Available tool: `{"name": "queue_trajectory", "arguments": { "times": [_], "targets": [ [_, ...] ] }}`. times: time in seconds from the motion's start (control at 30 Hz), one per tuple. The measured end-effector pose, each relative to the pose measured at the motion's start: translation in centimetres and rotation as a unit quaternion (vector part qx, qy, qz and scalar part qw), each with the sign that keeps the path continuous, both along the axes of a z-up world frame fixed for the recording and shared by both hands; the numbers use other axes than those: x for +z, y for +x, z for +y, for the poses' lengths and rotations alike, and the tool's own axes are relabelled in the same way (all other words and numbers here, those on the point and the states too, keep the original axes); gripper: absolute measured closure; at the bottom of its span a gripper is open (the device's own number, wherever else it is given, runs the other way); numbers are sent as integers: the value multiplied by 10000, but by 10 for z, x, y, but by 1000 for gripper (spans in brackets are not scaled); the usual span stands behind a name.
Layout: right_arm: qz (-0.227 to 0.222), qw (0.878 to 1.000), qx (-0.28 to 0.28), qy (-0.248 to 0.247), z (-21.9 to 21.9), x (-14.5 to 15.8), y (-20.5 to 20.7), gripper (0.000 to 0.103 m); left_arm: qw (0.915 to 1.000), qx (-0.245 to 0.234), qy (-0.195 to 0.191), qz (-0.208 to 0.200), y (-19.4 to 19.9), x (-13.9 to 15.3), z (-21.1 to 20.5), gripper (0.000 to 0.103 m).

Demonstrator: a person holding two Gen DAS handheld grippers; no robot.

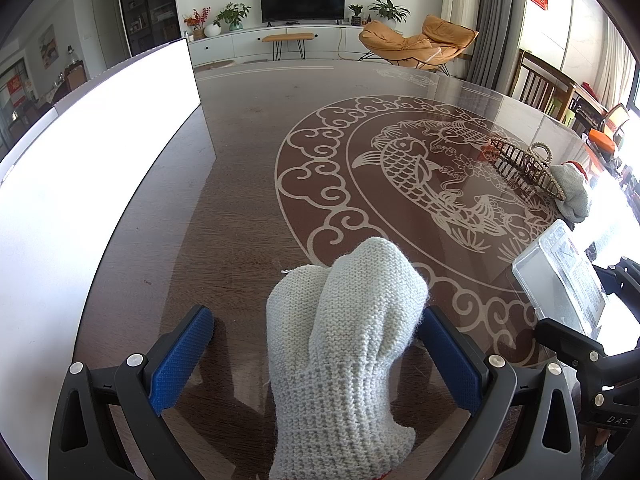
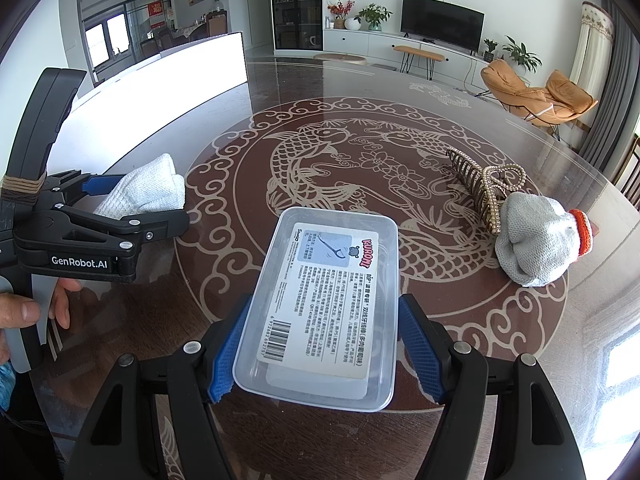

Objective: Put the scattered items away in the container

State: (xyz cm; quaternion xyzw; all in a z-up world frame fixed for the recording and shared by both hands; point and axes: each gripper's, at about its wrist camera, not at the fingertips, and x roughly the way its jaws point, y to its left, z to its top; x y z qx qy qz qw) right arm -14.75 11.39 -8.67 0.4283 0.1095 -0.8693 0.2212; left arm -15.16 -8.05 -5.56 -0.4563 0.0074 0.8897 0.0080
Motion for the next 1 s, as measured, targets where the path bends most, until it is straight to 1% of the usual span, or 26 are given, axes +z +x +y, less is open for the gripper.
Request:
{"name": "queue_trajectory", "arguments": {
  "times": [0.33, 0.37, 0.47, 0.53, 0.63, 0.9, 1.0],
  "targets": [
    [0, 10000, 0, 0, 0, 0, 0, 31, 10000, -2, 15, -3, 0, 0, 0, 0],
    [0, 10000, 0, 0, 0, 0, 0, 31, 10000, -54, 19, -9, 0, 0, 0, 0],
    [-5, 10000, 1, -10, 0, 0, 0, 31, 9989, -451, 15, -114, 0, 1, -2, 0],
    [-6, 10000, 1, -10, 0, -2, -2, 31, 9981, -597, 3, -153, 1, 1, -2, 0],
    [-4, 10000, 1, -7, 0, -2, -2, 31, 9986, -528, 16, -21, 5, 1, -1, 0],
    [2, 10000, 2, 4, 0, -2, -3, 31, 9990, -439, 3, -94, 1, 2, 9, 0],
    [2, 10000, 3, 4, 0, -2, -3, 31, 9992, -325, 0, -219, -1, 3, 10, 0]
  ]
}}
